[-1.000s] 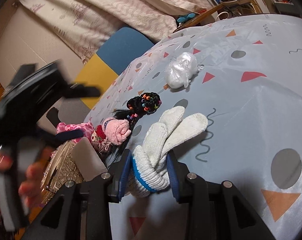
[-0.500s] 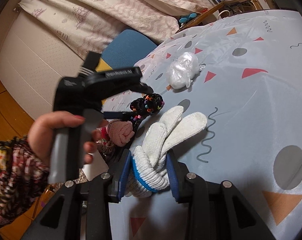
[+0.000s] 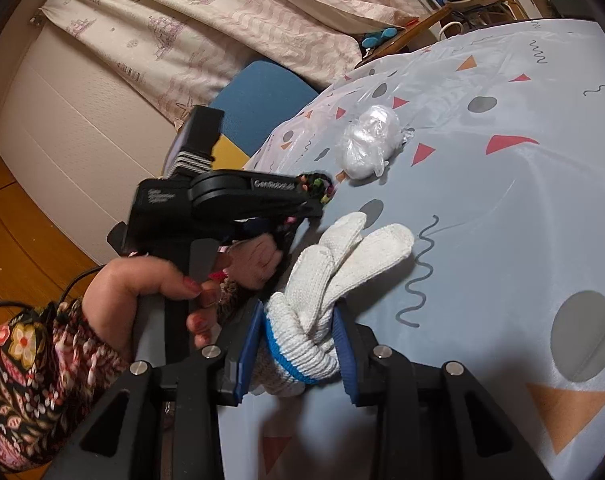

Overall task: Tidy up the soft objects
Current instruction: 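Grasp the black beaded hair piece with the left tool while the right tool holds the gloves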

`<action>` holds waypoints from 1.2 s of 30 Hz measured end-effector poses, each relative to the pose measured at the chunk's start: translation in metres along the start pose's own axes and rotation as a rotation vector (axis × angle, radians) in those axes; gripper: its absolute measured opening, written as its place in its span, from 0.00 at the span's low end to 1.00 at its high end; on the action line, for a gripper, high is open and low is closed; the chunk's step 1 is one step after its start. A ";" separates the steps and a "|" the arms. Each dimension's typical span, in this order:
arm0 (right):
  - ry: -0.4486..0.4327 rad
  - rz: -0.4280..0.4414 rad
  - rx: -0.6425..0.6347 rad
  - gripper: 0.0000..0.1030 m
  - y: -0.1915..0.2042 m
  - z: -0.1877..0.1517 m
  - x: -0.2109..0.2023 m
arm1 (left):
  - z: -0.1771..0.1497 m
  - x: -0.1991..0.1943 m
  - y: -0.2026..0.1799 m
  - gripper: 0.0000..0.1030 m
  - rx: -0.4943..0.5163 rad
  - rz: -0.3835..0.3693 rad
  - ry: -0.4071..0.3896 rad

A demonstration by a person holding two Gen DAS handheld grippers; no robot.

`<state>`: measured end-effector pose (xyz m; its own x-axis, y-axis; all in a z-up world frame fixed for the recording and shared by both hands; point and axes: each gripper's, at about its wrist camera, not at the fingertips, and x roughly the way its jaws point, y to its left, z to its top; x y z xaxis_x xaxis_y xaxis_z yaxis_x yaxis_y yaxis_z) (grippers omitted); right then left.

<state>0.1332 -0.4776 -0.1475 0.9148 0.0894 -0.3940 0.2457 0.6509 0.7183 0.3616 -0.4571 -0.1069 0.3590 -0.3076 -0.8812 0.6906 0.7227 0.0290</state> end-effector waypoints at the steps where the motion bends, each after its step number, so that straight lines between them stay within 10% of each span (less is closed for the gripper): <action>1: -0.001 0.001 0.000 0.33 0.000 0.000 -0.001 | -0.003 -0.003 0.001 0.25 -0.004 -0.003 -0.008; 9: -0.002 0.007 0.004 0.33 0.000 0.000 -0.001 | -0.024 -0.032 0.009 0.01 -0.101 -0.099 -0.064; 14: -0.002 0.006 0.004 0.33 0.000 0.001 -0.001 | -0.026 -0.055 0.006 0.04 -0.146 -0.199 -0.116; 15: -0.003 0.006 0.004 0.33 0.000 0.000 -0.001 | -0.024 -0.056 0.003 0.10 -0.135 -0.191 -0.115; 17: -0.002 0.007 0.004 0.33 0.000 0.000 -0.002 | -0.021 -0.055 -0.003 0.81 -0.098 -0.167 -0.105; 18: -0.003 0.008 0.005 0.33 0.000 0.000 -0.002 | -0.020 -0.054 -0.004 0.99 -0.092 -0.171 -0.103; 20: -0.004 0.012 0.006 0.33 0.000 0.000 -0.002 | -0.016 -0.056 -0.008 1.00 -0.103 -0.135 -0.123; 28: -0.009 0.020 0.010 0.33 -0.001 -0.001 -0.002 | 0.013 -0.003 -0.055 1.00 0.187 0.059 -0.008; 36: -0.013 0.032 0.008 0.33 -0.003 -0.001 0.000 | 0.009 0.009 -0.047 0.25 0.084 -0.097 -0.016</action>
<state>0.1319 -0.4786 -0.1497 0.9262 0.1007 -0.3634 0.2186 0.6419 0.7350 0.3377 -0.4997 -0.1122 0.2976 -0.3836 -0.8742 0.7724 0.6349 -0.0157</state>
